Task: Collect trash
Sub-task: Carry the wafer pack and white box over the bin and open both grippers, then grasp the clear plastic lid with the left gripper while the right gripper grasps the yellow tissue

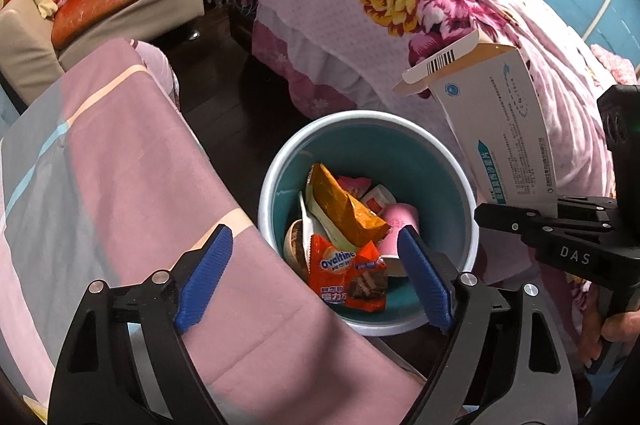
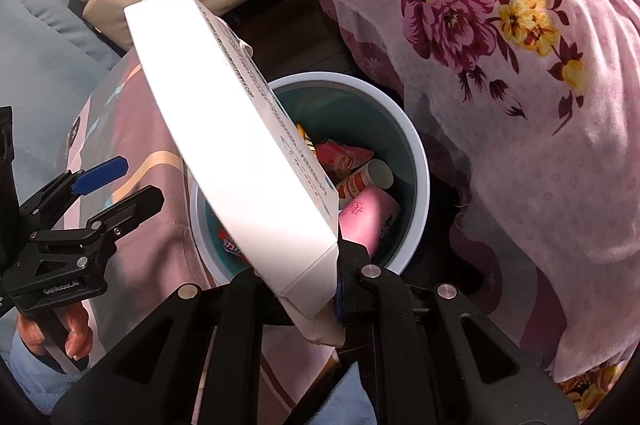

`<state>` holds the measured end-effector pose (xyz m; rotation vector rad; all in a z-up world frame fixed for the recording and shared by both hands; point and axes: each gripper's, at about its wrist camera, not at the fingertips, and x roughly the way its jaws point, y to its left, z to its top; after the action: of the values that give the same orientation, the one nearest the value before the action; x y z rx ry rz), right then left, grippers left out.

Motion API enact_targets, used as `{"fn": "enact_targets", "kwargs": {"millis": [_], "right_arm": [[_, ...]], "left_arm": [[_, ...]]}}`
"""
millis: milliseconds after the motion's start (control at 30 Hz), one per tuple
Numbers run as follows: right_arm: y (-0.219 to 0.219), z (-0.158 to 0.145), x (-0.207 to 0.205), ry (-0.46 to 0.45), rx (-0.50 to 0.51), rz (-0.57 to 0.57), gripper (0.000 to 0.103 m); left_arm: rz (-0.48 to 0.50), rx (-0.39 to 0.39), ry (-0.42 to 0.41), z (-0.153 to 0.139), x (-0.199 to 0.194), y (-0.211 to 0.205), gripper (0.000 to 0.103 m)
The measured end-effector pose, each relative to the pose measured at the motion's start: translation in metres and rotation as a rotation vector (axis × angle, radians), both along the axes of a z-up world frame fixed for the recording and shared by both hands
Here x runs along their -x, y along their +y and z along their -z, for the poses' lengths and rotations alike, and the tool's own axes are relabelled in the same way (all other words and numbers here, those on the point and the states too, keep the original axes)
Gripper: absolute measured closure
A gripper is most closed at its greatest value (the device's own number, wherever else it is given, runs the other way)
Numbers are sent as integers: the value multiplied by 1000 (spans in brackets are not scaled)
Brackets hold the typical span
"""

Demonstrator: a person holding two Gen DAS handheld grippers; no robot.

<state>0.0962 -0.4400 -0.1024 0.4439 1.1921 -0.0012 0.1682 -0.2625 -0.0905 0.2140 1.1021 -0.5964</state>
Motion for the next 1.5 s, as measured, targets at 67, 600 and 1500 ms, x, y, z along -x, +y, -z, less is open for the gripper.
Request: {"fn": "enact_targets", "kwargs": {"millis": [67, 600, 1500], "right_arm": [[2, 0, -1, 8, 3, 1, 92], [28, -11, 0, 18, 62, -30, 31], [242, -68, -16, -43, 194, -452, 26]], "left_arm": [[-6, 4, 4, 0, -1, 4, 17], [-70, 27, -6, -12, 10, 56, 12], [-374, 108, -66, -41, 53, 275, 11]]}}
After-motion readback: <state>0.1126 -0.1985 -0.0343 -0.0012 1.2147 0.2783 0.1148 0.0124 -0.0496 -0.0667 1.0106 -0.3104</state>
